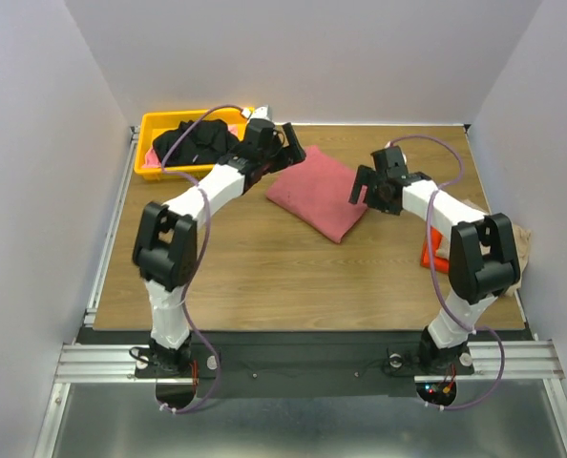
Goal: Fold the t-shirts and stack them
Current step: Fold the tshirt, then neatly place the folded tshirt to the corner
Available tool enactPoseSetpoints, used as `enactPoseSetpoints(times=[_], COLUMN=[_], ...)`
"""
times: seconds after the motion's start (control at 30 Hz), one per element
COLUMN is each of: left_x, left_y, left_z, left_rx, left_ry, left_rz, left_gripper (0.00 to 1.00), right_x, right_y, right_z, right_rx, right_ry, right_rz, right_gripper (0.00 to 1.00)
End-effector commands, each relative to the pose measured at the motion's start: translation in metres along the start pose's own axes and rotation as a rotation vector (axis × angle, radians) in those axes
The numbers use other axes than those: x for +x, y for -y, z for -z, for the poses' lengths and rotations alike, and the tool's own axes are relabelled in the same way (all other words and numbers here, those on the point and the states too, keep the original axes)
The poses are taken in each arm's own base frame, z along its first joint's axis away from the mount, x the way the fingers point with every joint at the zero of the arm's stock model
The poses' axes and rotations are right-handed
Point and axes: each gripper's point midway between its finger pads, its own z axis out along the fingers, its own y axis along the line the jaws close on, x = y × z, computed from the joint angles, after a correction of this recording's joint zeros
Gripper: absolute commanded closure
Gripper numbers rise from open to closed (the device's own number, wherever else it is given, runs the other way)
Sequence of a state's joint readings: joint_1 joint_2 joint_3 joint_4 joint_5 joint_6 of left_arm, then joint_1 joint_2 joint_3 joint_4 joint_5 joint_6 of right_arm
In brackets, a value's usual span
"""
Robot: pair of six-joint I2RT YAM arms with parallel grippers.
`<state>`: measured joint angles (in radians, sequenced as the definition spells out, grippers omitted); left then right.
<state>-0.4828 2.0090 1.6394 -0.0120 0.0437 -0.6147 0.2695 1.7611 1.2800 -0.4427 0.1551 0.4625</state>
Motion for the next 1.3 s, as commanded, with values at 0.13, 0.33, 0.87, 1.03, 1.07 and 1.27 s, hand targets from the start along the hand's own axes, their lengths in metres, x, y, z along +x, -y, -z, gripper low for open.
enactPoseSetpoints(times=[0.13,0.33,0.87,1.03,1.07,1.27], left_x=[-0.003,0.064,0.077,0.068,0.066,0.075], left_y=[-0.015,-0.049,-0.106,-0.112,-0.113,-0.104], left_z=[0.099,0.147,0.242,0.258,0.260,0.250], left_rx=[-0.001,-0.008,-0.159,-0.183,-0.184,-0.131], left_ry=[0.128,0.046,0.176,0.235,0.246,0.195], left_rz=[-0.009,0.097,0.145,0.132,0.126,0.101], left_gripper=[0.01,0.01,0.01,0.01,0.01,0.01], right_x=[0.026,0.029,0.022,0.007,0.007,0.005], right_y=[-0.019,-0.021,-0.029,0.010,0.017,0.074], right_z=[-0.015,-0.042,-0.043,0.019,0.037,0.080], right_rx=[-0.097,-0.064,-0.027,0.096,0.107,0.317], right_ry=[-0.029,-0.047,-0.014,0.023,0.009,-0.047], right_rz=[-0.206,-0.267,-0.012,0.143,0.160,0.246], right_gripper=[0.02,0.14,1.00,1.00,0.99,1.00])
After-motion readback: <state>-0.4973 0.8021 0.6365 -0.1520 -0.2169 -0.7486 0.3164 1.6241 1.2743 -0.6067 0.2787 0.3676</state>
